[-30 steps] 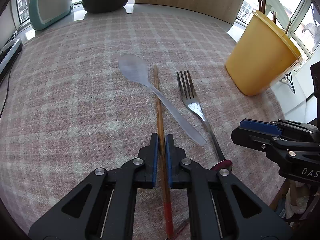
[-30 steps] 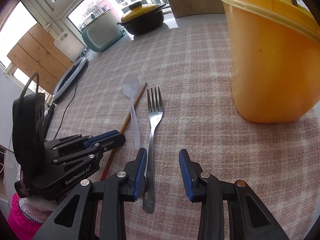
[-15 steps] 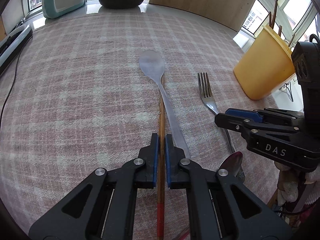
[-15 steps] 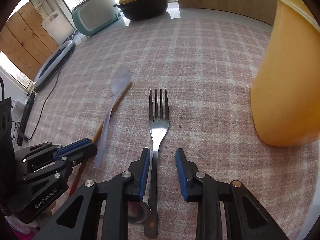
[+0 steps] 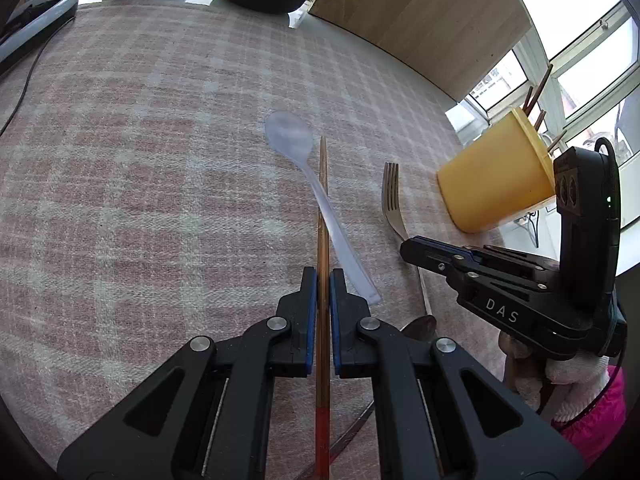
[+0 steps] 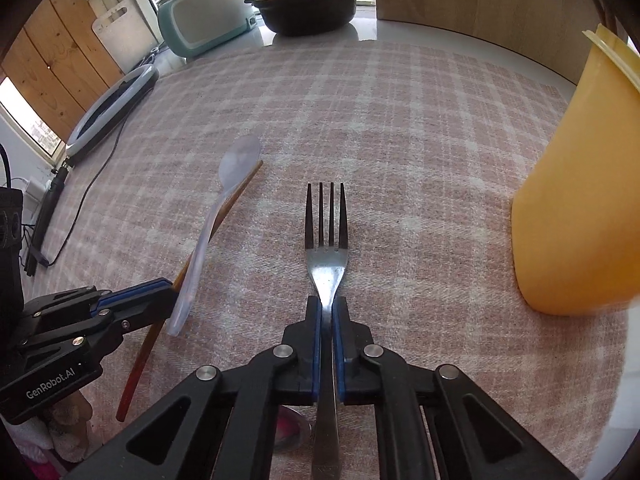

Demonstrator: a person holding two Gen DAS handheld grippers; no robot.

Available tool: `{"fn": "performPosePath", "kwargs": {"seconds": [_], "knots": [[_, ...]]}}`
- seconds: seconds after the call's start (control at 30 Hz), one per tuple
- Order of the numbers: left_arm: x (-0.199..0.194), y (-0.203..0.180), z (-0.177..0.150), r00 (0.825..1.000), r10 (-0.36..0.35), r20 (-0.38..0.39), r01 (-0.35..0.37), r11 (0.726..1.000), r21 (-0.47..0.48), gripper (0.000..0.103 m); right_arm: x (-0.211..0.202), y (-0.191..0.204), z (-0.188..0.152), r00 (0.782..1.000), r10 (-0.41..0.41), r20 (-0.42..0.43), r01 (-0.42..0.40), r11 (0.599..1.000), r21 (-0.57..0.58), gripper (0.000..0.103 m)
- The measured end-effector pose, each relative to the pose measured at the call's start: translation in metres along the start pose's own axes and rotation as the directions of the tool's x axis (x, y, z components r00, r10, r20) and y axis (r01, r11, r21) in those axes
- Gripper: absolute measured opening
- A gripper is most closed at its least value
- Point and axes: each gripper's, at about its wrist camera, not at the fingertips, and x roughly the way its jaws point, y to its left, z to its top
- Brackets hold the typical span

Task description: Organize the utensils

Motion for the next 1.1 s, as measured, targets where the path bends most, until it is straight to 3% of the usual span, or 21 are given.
{"fn": "performPosePath", "kwargs": {"seconds": [0.33,0.63,1.1], "knots": [[-0.018,-0.026,-0.002,0.997,-0.075,0.027,0.075,0.997,0.022,0.004,-0.036,-0.007,-0.007,0.994,0.043,0.1,-0.044,0.999,0.001,0.003],[-0.026,-0.043,0.001,0.995,-0.082,0.053,0.08,0.996,0.04,0.004,-0.059,-0.015,-0.017,0.979,0.068,0.193,-0.068,0.998,-0.008,0.003],[-0.048,-0.063,0.007,0.987,-0.103,0.121,0.094,0.992,0.082,0.004,-0.094,-0.017,-0.039,0.937,0.075,0.342,-0.055,0.996,-0.066,0.003]]}}
